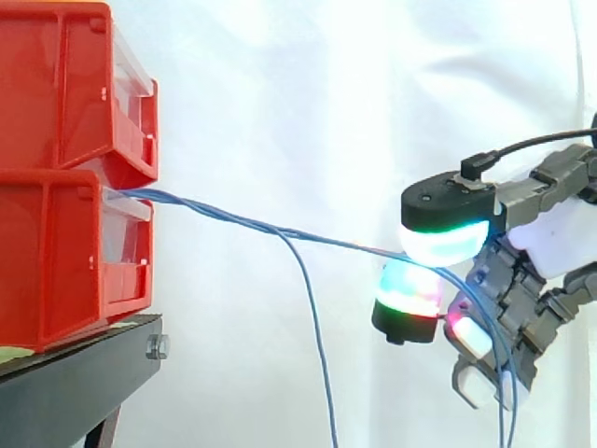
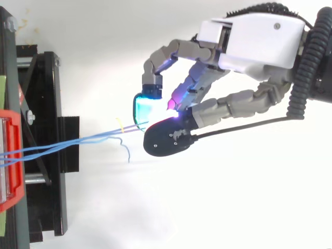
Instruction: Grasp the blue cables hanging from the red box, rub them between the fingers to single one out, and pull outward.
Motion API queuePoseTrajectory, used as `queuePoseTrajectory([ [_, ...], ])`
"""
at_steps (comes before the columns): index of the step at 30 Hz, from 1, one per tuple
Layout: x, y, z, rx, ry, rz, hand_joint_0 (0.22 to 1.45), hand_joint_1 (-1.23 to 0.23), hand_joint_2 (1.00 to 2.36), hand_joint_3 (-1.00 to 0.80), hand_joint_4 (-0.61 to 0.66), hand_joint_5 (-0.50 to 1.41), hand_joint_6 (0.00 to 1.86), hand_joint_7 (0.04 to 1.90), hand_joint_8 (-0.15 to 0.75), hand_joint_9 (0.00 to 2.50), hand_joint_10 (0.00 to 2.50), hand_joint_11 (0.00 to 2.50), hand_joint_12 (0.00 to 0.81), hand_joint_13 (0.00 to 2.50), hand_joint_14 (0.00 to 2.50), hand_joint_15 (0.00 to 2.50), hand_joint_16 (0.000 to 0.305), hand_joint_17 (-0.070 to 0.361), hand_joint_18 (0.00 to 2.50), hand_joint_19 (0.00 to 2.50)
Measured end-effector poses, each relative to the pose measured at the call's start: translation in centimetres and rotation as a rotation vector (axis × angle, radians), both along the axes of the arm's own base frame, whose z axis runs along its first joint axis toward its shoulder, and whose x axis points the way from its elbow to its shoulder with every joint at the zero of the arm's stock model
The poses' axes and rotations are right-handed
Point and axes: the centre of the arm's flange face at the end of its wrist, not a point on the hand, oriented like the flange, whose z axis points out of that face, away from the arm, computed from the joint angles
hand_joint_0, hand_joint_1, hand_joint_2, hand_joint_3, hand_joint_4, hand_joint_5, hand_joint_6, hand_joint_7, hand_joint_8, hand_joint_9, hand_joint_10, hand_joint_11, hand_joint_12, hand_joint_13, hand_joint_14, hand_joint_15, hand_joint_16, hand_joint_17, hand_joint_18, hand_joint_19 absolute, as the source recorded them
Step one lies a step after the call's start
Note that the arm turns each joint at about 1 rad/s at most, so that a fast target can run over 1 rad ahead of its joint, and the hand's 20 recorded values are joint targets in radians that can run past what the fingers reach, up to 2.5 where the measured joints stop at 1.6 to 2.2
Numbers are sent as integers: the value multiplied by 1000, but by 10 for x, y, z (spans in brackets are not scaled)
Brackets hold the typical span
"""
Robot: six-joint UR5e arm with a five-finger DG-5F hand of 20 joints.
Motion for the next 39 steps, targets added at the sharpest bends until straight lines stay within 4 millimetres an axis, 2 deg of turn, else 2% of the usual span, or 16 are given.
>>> queuePoseTrajectory([
  [3, 3, -2, 6, -41, -10, 5, 646, -762, 1004, -450, 59, -127, 920, 1023, 259, 1043, 17, 614, 338, 866, 20, 513, 40, 90, 722, 468],
  [7, 5, -4, 9, -74, -19, 13, 621, -732, 1009, -392, 31, -117, 913, 1061, 262, 1067, 18, 614, 340, 878, 21, 511, 41, 91, 734, 473],
  [12, 6, -4, 9, -83, -19, 18, 698, -834, 1013, -318, -25, -138, 932, 1032, 269, 1010, 20, 629, 344, 867, 21, 506, 41, 92, 735, 457],
  [16, 6, -2, 10, -84, -19, 22, 742, -864, 1010, -372, -71, -142, 934, 1073, 261, 1008, 19, 622, 335, 860, 20, 503, 40, 90, 731, 442],
  [20, 6, -1, 9, -83, -18, 24, 776, -865, 1000, -500, -106, -143, 939, 1052, 254, 1010, 20, 634, 329, 863, 20, 503, 39, 88, 727, 435],
  [27, 6, 1, 9, -80, -16, 26, 745, -873, 1000, -500, -84, -134, 939, 1059, 252, 1053, 20, 642, 325, 873, 21, 507, 38, 86, 738, 440],
  [32, 6, 1, 9, -80, -16, 25, 652, -778, 1000, -500, 27, -118, 928, 1042, 259, 1085, 18, 642, 333, 883, 20, 511, 38, 86, 742, 463],
  [39, 5, 1, 9, -73, -17, 21, 594, -588, 1000, -500, 52, -113, 906, 1034, 270, 1103, 20, 616, 351, 896, 20, 514, 40, 89, 752, 486],
])
